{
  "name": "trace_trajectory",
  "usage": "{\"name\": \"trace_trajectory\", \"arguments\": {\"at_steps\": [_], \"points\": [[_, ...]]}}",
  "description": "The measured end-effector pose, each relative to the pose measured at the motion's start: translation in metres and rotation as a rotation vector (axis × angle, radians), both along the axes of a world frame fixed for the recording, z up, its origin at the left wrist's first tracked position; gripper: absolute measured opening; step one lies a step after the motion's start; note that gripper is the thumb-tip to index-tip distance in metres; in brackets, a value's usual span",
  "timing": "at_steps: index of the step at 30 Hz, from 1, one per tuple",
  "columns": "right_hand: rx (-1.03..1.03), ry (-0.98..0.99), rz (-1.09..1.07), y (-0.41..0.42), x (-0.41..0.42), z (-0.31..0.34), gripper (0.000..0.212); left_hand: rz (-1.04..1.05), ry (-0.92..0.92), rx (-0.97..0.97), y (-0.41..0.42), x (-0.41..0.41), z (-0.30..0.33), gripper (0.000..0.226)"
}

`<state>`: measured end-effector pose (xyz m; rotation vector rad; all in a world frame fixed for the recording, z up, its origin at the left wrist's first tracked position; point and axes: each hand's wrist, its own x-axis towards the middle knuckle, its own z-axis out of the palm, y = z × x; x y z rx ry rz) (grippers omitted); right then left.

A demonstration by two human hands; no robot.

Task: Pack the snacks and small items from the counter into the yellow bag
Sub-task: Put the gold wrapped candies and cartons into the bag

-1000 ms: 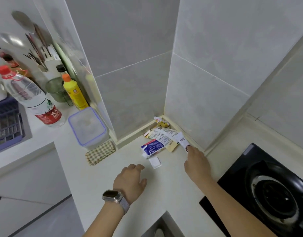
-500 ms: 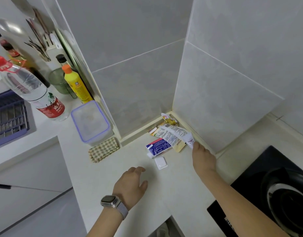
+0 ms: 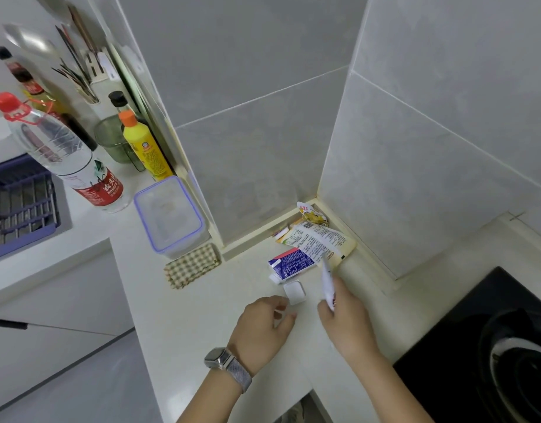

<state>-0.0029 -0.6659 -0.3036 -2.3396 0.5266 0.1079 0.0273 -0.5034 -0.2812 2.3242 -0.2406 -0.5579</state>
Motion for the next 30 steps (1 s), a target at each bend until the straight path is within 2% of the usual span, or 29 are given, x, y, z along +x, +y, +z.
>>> {"name": "trace_trajectory", "arguments": {"at_steps": [6, 10, 14, 16, 19, 21, 24, 30], "points": [[0.137, -0.08, 0.172, 0.039, -0.011, 0.022, 0.049, 0.103, 0.198, -0.22, -0.006, -0.006, 0.009, 0.016], [0.137, -0.073, 0.237, 0.048, -0.021, 0.014, 0.056, 0.148, 0.19, -0.169, -0.002, -0.012, 0.008, 0.01], [0.22, -0.004, 0.303, 0.052, -0.025, 0.006, 0.071, 0.202, 0.18, -0.208, -0.001, -0.018, 0.007, 0.009], [0.316, 0.001, 0.329, 0.051, -0.023, 0.01, 0.069, 0.253, 0.21, -0.252, 0.003, -0.019, 0.003, 0.012], [0.48, 0.073, 0.378, 0.041, -0.017, 0.016, 0.052, 0.355, 0.326, -0.377, 0.014, -0.02, 0.001, 0.016], [0.402, 0.115, 0.401, 0.027, -0.011, 0.011, 0.052, 0.477, 0.429, -0.482, 0.02, -0.02, 0.001, 0.017], [0.115, 0.047, 0.354, 0.002, 0.008, -0.008, 0.061, 0.6, 0.525, -0.567, 0.028, -0.019, 0.004, 0.021], [-0.163, -0.029, 0.344, -0.028, 0.055, -0.019, 0.063, 0.651, 0.554, -0.634, 0.038, -0.019, 0.008, 0.026]]}}
